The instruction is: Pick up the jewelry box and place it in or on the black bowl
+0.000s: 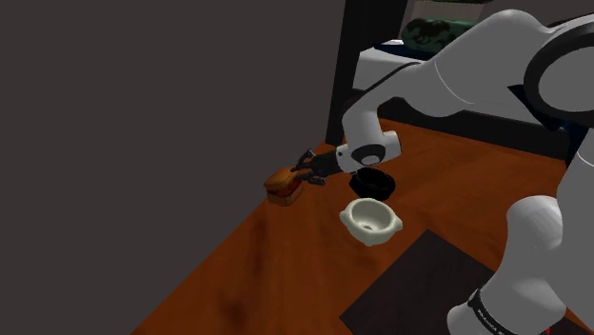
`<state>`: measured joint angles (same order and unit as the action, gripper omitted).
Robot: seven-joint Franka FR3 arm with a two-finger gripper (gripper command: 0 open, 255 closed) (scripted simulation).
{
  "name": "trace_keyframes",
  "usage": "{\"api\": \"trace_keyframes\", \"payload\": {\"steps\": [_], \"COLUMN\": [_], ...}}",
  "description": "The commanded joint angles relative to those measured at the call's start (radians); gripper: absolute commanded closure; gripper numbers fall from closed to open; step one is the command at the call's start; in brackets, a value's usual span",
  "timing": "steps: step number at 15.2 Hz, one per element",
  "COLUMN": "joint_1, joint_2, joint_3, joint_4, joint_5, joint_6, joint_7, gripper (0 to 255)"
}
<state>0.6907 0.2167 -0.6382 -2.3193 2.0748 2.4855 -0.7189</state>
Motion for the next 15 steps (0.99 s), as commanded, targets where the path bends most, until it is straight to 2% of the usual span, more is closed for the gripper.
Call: {"api": "trace_keyframes", "payload": {"steps": [1,15], "joint_1": [0.006,0.033], "joint_2": [-0.032,-0.205], "joint_3": [-0.001,0.004], "joint_4": [-0.004,-0.003], "joint_5": [-0.024,-0.233], "joint_6": [0.024,0.162], "joint_7": [0.019,0.203], "gripper": [255,255]}}
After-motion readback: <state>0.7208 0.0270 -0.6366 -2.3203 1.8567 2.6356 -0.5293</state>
